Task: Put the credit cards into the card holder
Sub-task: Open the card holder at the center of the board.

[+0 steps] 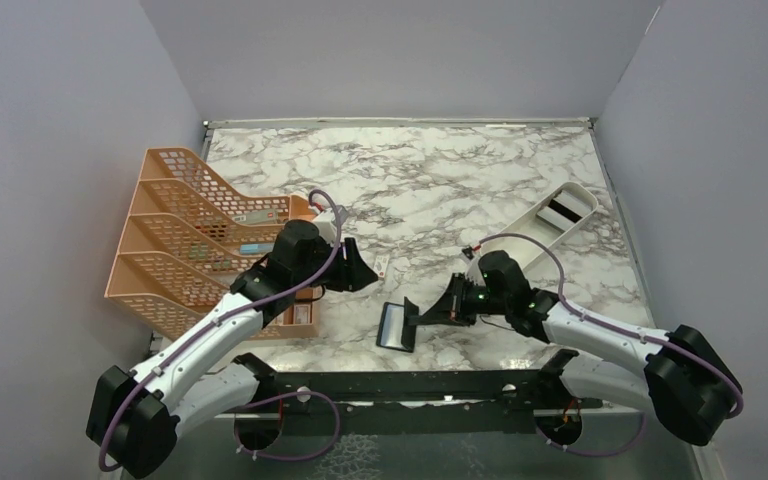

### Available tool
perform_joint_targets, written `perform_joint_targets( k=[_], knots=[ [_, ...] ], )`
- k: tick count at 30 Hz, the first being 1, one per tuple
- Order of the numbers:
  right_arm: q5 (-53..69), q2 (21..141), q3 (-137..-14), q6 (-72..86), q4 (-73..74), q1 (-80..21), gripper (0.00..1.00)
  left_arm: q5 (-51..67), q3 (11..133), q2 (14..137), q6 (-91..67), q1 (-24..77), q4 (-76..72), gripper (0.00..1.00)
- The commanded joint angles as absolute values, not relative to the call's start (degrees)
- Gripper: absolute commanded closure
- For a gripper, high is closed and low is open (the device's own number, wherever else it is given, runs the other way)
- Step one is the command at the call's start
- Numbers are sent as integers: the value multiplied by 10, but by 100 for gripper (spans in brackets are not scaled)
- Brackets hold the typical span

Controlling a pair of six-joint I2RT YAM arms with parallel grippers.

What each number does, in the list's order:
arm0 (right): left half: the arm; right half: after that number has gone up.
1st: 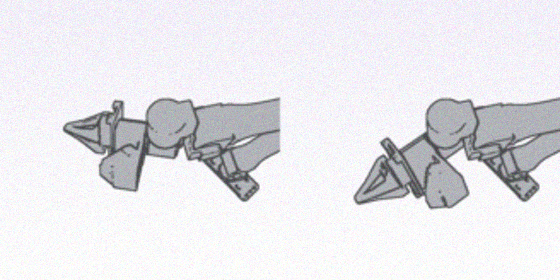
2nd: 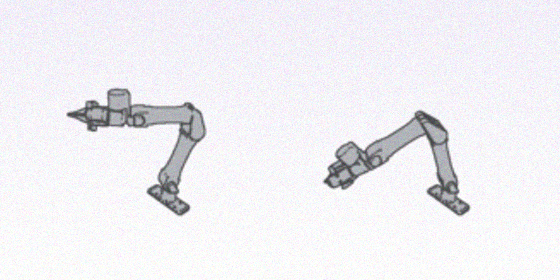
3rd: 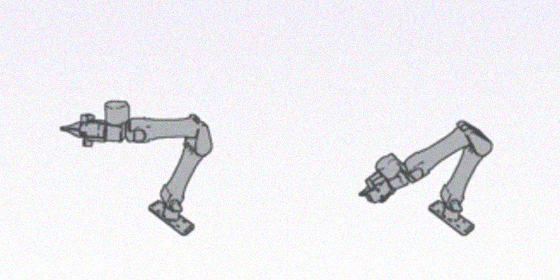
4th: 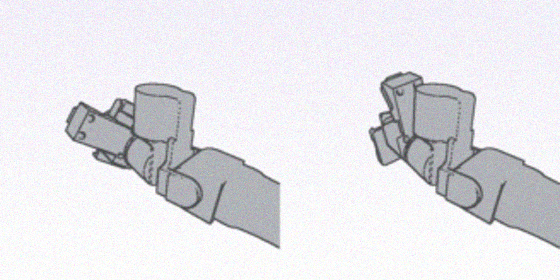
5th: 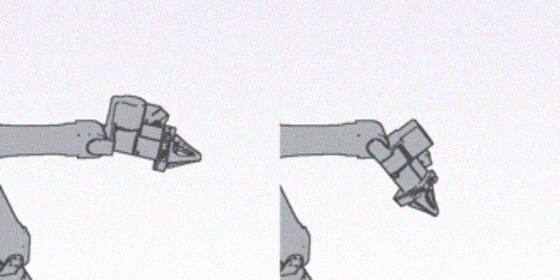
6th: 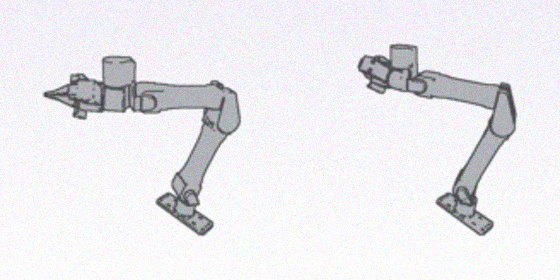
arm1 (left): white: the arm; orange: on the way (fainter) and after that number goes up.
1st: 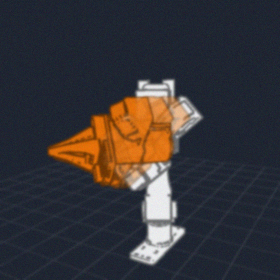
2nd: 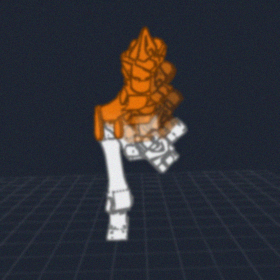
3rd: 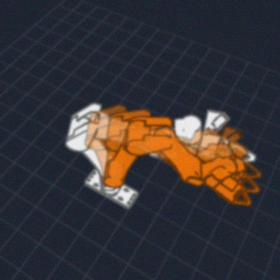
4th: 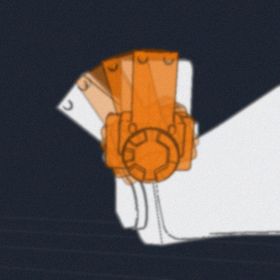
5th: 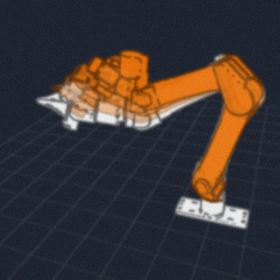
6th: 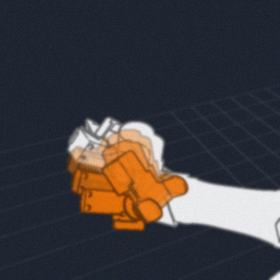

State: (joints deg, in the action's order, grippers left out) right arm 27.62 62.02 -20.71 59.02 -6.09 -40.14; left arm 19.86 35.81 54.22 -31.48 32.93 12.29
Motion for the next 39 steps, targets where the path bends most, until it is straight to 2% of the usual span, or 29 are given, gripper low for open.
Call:
perform_joint_targets(
  k=[1,7,19,24,25,28,29,32,39],
  knots=[
    [163,606,-222,500,53,-403,99,195,365,549,-299,342,123,53],
    [56,577,-217,439,99,-402,99,170,374,573,-305,371,121,54],
    [26,573,-185,450,115,-402,99,137,370,621,-322,429,102,55],
    [30,571,-184,451,110,-402,99,153,353,642,-354,452,37,58],
    [31,570,-185,450,111,-402,97,156,352,651,-360,458,25,59],
    [24,563,-198,457,138,-402,73,154,355,678,-371,475,-4,62],
    [25,557,-204,457,149,-402,69,152,356,689,-376,480,-17,64],
    [34,525,-219,457,177,-402,65,163,361,732,-400,491,-65,69],
    [71,458,-270,449,246,-402,62,177,422,853,-399,529,-104,71]
  ],
)
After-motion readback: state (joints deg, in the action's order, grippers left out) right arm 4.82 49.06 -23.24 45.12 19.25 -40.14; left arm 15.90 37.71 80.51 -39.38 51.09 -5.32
